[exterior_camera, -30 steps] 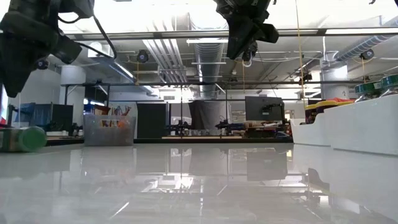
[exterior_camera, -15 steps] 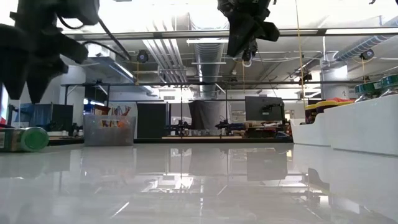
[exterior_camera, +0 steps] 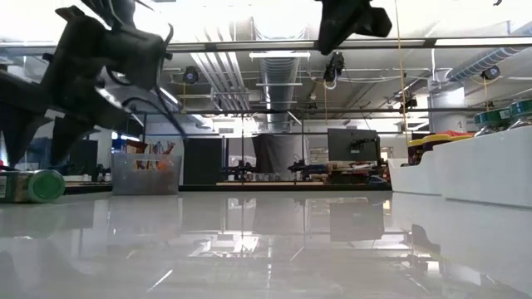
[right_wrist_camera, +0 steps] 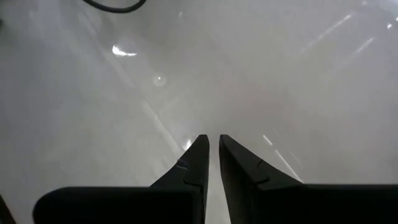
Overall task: Sort spices by type
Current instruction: Put the green seasoning bottle into the bottom white bin
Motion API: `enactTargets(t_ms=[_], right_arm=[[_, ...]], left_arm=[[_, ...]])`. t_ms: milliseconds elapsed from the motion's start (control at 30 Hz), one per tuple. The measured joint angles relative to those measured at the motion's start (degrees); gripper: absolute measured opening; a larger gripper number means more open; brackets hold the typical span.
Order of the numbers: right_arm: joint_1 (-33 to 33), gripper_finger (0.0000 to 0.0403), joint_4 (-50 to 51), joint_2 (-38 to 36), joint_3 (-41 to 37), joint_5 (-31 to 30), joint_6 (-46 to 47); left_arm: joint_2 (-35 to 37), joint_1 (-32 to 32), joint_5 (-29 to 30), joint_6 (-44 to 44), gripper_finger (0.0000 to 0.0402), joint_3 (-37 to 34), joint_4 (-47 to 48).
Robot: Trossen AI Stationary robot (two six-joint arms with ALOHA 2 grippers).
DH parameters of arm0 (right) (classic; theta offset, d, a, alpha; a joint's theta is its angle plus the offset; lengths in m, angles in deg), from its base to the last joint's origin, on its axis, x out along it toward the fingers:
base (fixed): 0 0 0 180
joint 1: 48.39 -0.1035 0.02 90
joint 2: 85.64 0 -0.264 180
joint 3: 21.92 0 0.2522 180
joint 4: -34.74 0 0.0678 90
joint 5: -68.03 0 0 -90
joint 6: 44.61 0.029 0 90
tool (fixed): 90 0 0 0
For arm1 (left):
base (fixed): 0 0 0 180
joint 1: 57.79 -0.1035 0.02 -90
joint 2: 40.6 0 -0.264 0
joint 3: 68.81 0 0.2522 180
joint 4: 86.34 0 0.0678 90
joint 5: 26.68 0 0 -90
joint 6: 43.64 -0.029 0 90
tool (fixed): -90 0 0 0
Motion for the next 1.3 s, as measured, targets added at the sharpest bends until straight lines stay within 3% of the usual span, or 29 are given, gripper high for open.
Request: enactTargets(t_ms=[633,833,967,1300], right_arm=[[-2.29,0.0029,2.03,0.02,-0.02,-1.49,3.45],[-3.6,0.0029,2.38,-0.08,-0.02,-1.49,3.99],[-4.6,0.0029,4.2,-0.88,-0.02,-2.0,3.99],[-8.12,0.0029,12.39,-6.47,-0.02,-10.97,4.29]], left_arm=[[-18.9,-0.31,3.03,-0.18,0.0297,-0.73,-1.01],[-22.99,-0.31,2.55,-1.32,0.0246,-0.76,-4.08],[-23.32,-0.27,2.07,-1.06,0.0185,-0.69,-4.52],[-14.36,2.0,0.85,6.45,0.0181,3.67,-7.34]])
